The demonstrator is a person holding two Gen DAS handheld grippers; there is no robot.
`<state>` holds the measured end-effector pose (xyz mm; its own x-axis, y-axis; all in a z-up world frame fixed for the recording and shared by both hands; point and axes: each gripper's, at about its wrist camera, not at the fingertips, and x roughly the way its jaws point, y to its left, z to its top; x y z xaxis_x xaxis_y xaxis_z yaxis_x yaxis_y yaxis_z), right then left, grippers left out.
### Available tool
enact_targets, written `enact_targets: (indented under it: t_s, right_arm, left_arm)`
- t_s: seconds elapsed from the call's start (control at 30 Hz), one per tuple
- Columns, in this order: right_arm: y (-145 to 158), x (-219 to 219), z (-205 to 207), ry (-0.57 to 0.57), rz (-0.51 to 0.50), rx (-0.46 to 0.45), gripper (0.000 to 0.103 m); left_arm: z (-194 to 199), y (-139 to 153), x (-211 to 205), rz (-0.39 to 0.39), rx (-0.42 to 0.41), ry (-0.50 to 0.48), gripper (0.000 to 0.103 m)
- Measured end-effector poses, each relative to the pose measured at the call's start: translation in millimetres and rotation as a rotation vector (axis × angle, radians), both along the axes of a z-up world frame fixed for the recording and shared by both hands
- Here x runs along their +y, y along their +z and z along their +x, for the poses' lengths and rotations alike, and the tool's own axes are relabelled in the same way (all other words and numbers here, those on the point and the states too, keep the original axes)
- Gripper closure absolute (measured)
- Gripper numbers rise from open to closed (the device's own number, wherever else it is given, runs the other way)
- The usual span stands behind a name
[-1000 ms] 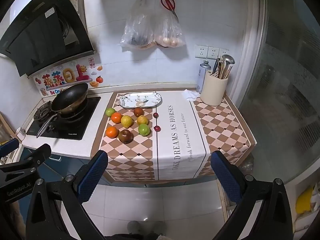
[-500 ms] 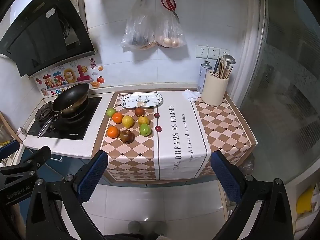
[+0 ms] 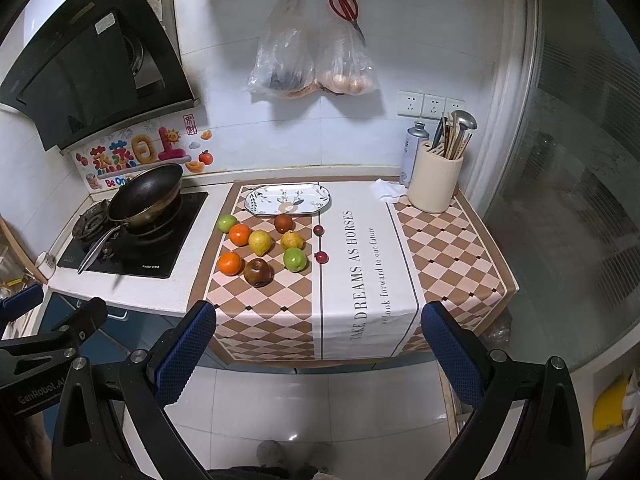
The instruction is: Organize fruits
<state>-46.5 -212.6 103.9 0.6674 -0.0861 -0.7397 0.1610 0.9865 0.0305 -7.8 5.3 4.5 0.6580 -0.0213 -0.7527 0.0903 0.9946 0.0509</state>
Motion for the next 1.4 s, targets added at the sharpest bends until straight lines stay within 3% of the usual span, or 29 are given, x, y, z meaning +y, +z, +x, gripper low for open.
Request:
enact_targets:
  t_s: [1.4]
  right_arm:
    - [-3.0,2.5,3.7,0.005,0.002,0.001,0.000]
  left_arm:
    - [10.0,-4.7,7.9,-0.016,0.001,0.010,0.000]
